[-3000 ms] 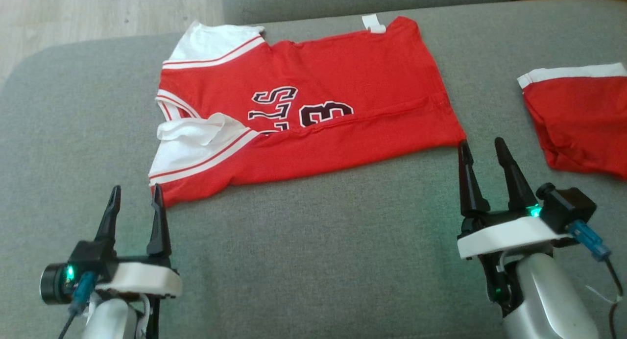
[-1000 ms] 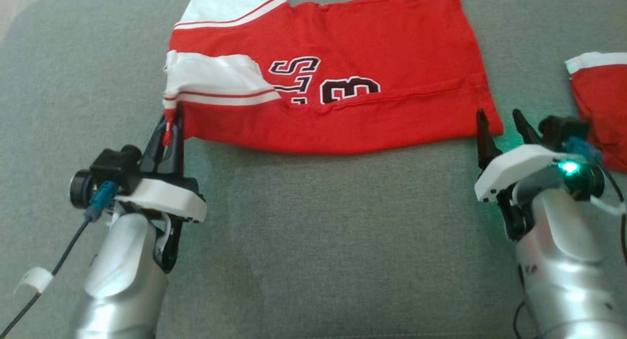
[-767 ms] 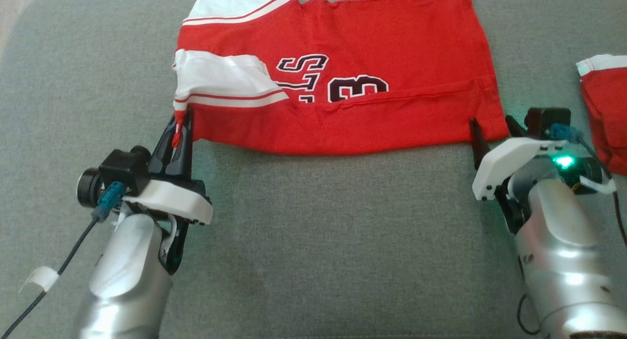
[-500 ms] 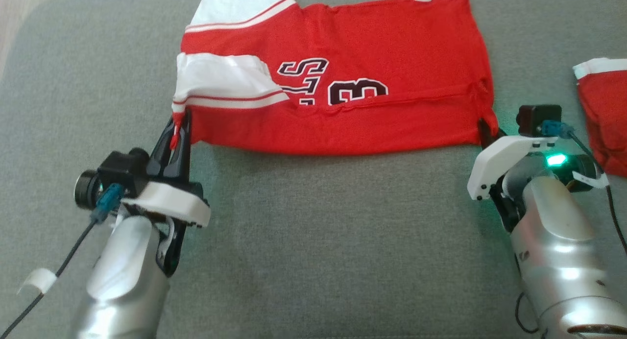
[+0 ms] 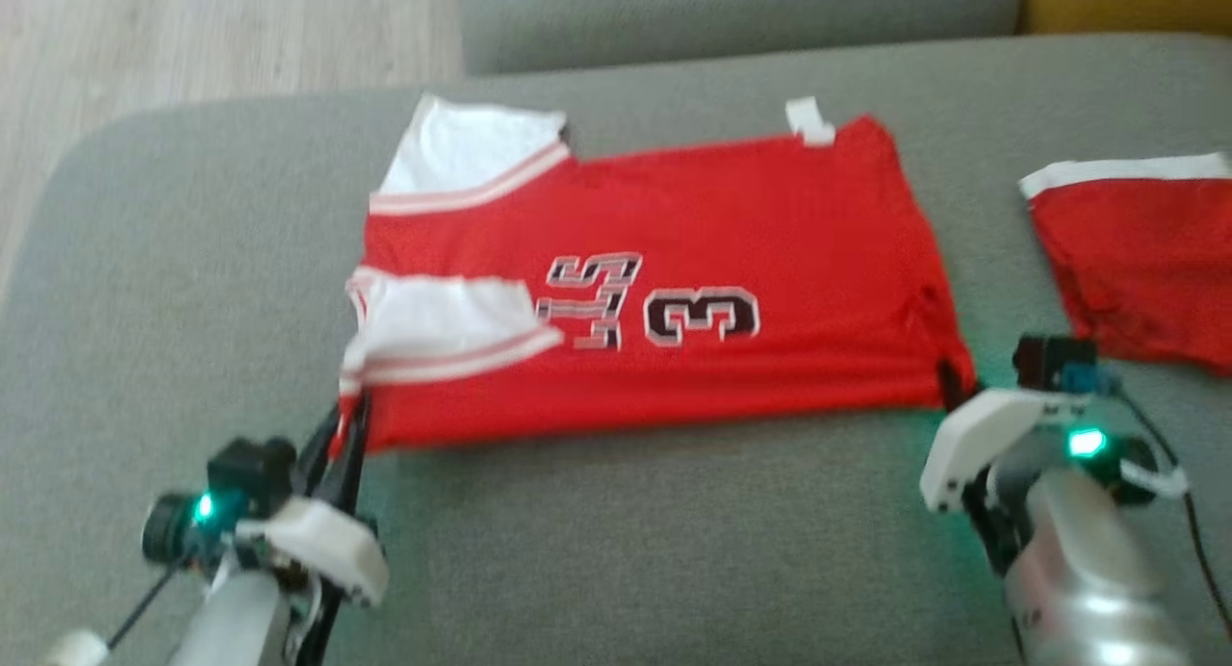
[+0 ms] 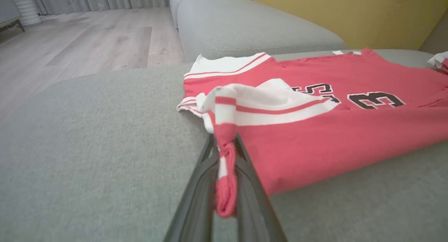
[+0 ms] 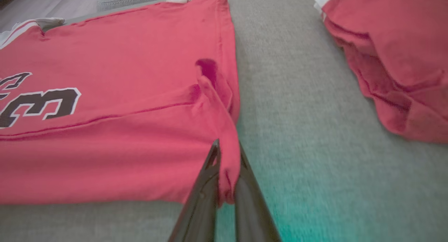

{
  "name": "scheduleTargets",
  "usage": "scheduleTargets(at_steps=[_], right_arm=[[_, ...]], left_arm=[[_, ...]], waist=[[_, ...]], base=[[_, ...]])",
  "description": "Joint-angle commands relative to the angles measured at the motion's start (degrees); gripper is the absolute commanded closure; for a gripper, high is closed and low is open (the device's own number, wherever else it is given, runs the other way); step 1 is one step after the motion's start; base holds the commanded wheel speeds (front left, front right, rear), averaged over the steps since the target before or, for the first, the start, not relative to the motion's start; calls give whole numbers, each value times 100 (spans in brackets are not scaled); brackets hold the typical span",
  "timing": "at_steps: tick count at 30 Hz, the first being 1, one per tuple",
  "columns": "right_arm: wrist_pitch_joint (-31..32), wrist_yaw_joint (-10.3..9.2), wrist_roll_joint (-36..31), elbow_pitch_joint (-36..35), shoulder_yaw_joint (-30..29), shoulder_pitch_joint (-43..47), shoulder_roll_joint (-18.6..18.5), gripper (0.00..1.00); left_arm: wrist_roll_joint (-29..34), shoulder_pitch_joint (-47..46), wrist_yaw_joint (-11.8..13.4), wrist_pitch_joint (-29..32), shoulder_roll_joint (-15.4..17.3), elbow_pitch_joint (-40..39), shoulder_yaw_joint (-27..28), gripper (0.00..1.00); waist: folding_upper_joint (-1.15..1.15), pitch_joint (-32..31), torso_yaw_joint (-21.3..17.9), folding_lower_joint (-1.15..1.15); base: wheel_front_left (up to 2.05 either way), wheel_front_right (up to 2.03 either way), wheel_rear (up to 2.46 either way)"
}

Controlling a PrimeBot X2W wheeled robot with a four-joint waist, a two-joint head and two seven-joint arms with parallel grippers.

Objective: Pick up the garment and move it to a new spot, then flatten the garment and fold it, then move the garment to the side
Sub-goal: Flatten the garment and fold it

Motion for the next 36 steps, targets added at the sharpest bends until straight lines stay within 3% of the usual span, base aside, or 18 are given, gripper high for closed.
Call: scheduleTargets(at_steps=[1,13,14,15,16,17,27,31,36], right_arm=[[16,-5,55,-237,140,0,1,100],[777,-5,790,-2012,337,1303,1,100],[774,-5,750,-2131,377,1358,1,11],[776,-5,738,-2236,397,1408,1,0],[746,-5,762,-2348,433,1448,1,0],[687,-5,796,-2465,458,1477,1,0],[-754,-5,1303,-3397,975,1511,1,0],[-1154,-5,1460,-3474,1070,1423,1,0],[-1339,-5,1523,-3518,1241,1280,1,0]], left_arm=[[-43,-73,14,10,234,-197,191,100],[-241,778,85,683,316,-942,12,100],[-251,795,105,700,308,-960,12,100],[-260,807,129,713,301,-975,13,89],[-257,814,158,716,300,-989,12,52],[-243,818,194,682,298,-1014,15,0],[-410,460,491,-280,-25,-1392,346,0],[-332,2,363,-469,-49,-1633,401,0],[-111,-624,257,-501,171,-1669,410,0]], waist=[[0,-191,-138,1],[0,-384,-235,1],[0,-378,-240,1],[0,-372,-244,1],[0,-364,-249,1],[0,-354,-256,1],[0,-64,-414,1],[0,159,-514,1],[0,498,-656,1]], base=[[0,0,0],[0,0,0],[0,0,0],[0,0,0],[0,0,0],[0,0,0],[0,0,0],[0,0,0],[0,0,0]])
